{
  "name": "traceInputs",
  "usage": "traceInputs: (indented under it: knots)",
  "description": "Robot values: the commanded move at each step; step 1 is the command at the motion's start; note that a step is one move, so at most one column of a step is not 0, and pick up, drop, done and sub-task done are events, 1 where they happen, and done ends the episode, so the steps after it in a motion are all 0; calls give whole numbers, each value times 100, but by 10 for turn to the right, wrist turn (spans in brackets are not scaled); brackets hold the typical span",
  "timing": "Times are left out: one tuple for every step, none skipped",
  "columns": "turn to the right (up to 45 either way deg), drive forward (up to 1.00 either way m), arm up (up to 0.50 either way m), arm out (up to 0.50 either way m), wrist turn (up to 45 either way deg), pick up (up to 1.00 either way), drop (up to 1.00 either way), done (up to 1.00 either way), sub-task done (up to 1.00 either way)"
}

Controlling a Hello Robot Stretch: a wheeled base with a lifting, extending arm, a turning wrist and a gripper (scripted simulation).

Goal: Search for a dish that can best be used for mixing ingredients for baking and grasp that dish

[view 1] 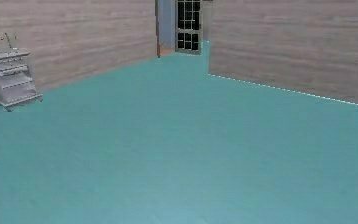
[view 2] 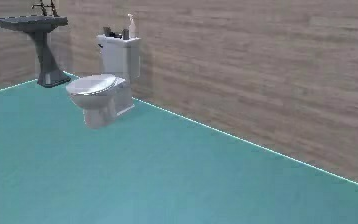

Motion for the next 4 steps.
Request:
traceInputs:
  knots:
    - [0,100,0,0,0,0,0,0,0]
    - [0,100,0,0,0,0,0,0,0]
    - [0,100,0,0,0,0,0,0,0]
    - [0,100,0,0,0,0,0,0,0]
